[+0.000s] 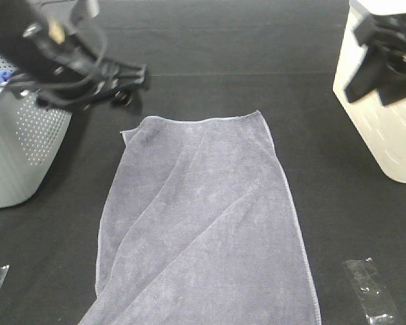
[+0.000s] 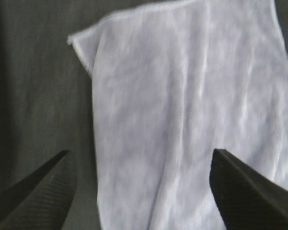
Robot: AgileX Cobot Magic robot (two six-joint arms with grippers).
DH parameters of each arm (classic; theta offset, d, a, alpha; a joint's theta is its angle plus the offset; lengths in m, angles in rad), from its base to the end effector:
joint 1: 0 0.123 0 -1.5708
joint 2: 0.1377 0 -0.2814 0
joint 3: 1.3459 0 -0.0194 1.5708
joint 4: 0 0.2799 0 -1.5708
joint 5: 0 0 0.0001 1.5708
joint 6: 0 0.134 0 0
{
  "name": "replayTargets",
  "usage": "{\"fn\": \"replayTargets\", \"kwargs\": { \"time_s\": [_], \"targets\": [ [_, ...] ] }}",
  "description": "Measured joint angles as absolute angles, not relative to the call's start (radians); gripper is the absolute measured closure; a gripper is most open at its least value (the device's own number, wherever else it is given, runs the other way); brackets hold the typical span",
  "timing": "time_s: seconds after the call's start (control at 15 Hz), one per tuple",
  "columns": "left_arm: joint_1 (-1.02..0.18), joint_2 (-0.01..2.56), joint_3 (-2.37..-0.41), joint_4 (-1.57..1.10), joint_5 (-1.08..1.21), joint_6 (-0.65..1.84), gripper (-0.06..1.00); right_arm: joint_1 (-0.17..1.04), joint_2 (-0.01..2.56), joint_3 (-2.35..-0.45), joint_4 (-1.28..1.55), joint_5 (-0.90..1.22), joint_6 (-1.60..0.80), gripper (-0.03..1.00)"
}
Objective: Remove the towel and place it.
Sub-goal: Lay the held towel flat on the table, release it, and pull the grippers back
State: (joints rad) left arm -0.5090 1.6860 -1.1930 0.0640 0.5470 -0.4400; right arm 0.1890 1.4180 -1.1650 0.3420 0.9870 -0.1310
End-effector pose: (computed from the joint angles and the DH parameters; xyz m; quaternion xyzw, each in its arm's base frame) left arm 0.3627 -0.1973 0.1936 0.0538 0.9509 -0.1174 0.2814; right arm 0.3175 0.0989 0.2612 -0.0921 0.9616 0.1642 0.1998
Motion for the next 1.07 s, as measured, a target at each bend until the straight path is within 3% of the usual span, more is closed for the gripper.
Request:
{"fn": "replayTargets", "kwargs": {
  "time_s": [0.67,1.07],
  "targets": [
    [-0.508,2.084,-1.622,0.09,0.579,-0.43,0.21,0.258,1.982,-1.645,0.366,0.89,-0.254,0.47],
    [-0.508,2.127,-1.66,0.167,0.666,-0.43,0.21,0.258,2.207,-1.819,0.31,0.805,-0.258,0.47]
  ]
}}
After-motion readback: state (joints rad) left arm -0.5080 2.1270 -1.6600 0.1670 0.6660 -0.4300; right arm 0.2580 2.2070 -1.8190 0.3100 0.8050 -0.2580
